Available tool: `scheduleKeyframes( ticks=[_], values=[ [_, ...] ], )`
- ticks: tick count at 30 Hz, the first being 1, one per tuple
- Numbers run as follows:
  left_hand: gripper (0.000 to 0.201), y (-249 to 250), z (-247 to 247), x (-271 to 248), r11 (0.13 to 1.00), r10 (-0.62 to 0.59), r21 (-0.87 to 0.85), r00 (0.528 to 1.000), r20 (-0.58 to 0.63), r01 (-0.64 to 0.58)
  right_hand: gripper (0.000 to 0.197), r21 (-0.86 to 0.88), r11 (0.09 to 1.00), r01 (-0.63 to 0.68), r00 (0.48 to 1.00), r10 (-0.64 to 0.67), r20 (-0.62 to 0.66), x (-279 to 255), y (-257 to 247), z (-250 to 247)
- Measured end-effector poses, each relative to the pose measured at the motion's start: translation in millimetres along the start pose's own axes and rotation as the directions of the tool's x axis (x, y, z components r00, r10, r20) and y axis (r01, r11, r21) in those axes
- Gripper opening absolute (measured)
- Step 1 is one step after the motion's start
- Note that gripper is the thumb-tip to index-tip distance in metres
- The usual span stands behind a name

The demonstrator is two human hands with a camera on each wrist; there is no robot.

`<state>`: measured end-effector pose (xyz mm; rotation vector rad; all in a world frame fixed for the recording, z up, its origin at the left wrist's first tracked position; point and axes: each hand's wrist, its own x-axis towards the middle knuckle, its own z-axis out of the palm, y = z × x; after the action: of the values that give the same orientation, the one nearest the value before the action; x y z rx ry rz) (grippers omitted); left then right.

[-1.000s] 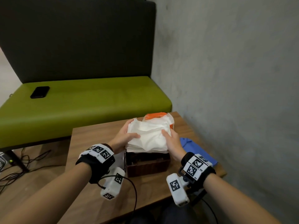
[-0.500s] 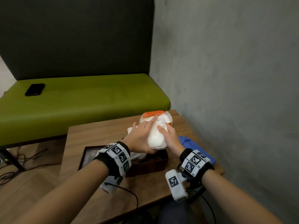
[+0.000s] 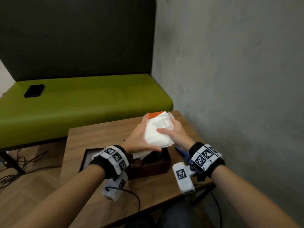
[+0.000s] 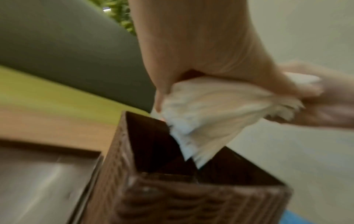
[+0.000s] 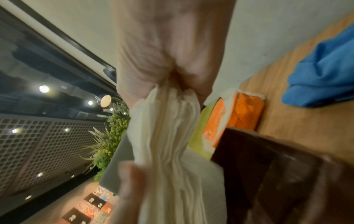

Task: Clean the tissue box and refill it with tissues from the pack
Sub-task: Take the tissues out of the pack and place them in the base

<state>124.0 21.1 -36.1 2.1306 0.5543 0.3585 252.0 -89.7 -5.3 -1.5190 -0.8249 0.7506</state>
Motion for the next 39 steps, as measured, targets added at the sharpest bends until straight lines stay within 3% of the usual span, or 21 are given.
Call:
scheduleKeyframes(
  ticks=[1, 3, 5, 7, 9, 13, 15, 18, 19, 22, 26, 29, 33, 36, 39],
  values=[
    [0.119, -2, -6, 2, 0.955, -0.109, -0.283, 0.993, -0.039, 0.094, 0.041, 0.03, 0.999, 0.019, 1.0, -0.019, -0.003, 2, -4, -5],
    [0.091, -4, -20, -1, 0.707, -0.279, -0.671, 0.96, 0.025, 0.224, 0.034, 0.103, 0.994, 0.033, 0.999, -0.031, -0.023, 3, -14, -12],
    [0.068, 1, -29, -6, 0.549, -0.259, -0.788, 0.953, 0.156, 0.278, 0.032, 0.175, 0.984, 0.023, 1.0, -0.023, -0.001, 4, -18, -14],
    [0.068, 5, -31, -9, 0.487, -0.268, -0.799, 0.931, 0.249, 0.353, 0.032, 0.205, 0.979, -0.011, 1.0, 0.006, 0.023, 6, -15, -9],
    [0.069, 7, -27, -8, 0.488, -0.31, -0.784, 0.916, 0.254, 0.383, 0.04, 0.155, 0.987, -0.05, 0.999, 0.052, -0.011, 8, -9, -3],
    [0.077, 4, -22, -3, 0.543, -0.431, -0.755, 0.894, 0.126, 0.368, 0.064, -0.121, 0.978, -0.172, 0.985, 0.169, -0.035, 11, 19, 8],
    [0.049, 3, -19, -5, 0.641, -0.424, -0.682, 0.903, 0.069, 0.353, 0.06, -0.223, 0.942, -0.249, 0.968, 0.243, -0.055, 5, 22, 14],
    [0.031, -2, -19, -14, 0.685, -0.369, -0.605, 0.909, 0.192, 0.406, 0.066, -0.357, 0.881, -0.311, 0.95, 0.292, -0.107, -4, 20, 18],
    [0.027, -5, -21, -19, 0.707, -0.341, -0.588, 0.918, 0.202, 0.392, 0.065, -0.414, 0.857, -0.307, 0.951, 0.285, -0.117, -5, 20, 19],
    [0.046, -21, -22, -29, 0.752, -0.362, -0.552, 0.926, 0.109, 0.359, 0.051, -0.553, 0.794, -0.254, 0.967, 0.22, -0.128, -11, 18, 25],
    [0.041, -17, -11, -39, 0.881, -0.386, -0.282, 0.922, 0.033, 0.379, 0.037, -0.674, 0.704, -0.223, 0.971, 0.221, -0.09, -13, 18, 33],
    [0.037, -14, -11, -36, 0.9, -0.418, -0.122, 0.908, 0.036, 0.419, 0.041, -0.766, 0.612, -0.197, 0.966, 0.257, -0.043, -13, 14, 35],
    [0.047, -13, -11, -29, 0.901, -0.427, 0.102, 0.903, 0.035, 0.422, 0.034, -0.845, 0.514, -0.145, 0.967, 0.254, -0.011, -17, 15, 40],
    [0.039, -7, 0, -25, 0.874, -0.432, 0.263, 0.901, 0.035, 0.408, 0.03, -0.914, 0.398, -0.076, 0.981, 0.195, 0.004, -20, 17, 46],
    [0.053, -9, 15, -22, 0.808, -0.478, 0.414, 0.877, 0.042, 0.42, 0.029, -0.95, 0.311, -0.023, 0.976, 0.214, 0.046, -21, 24, 52]
  ],
)
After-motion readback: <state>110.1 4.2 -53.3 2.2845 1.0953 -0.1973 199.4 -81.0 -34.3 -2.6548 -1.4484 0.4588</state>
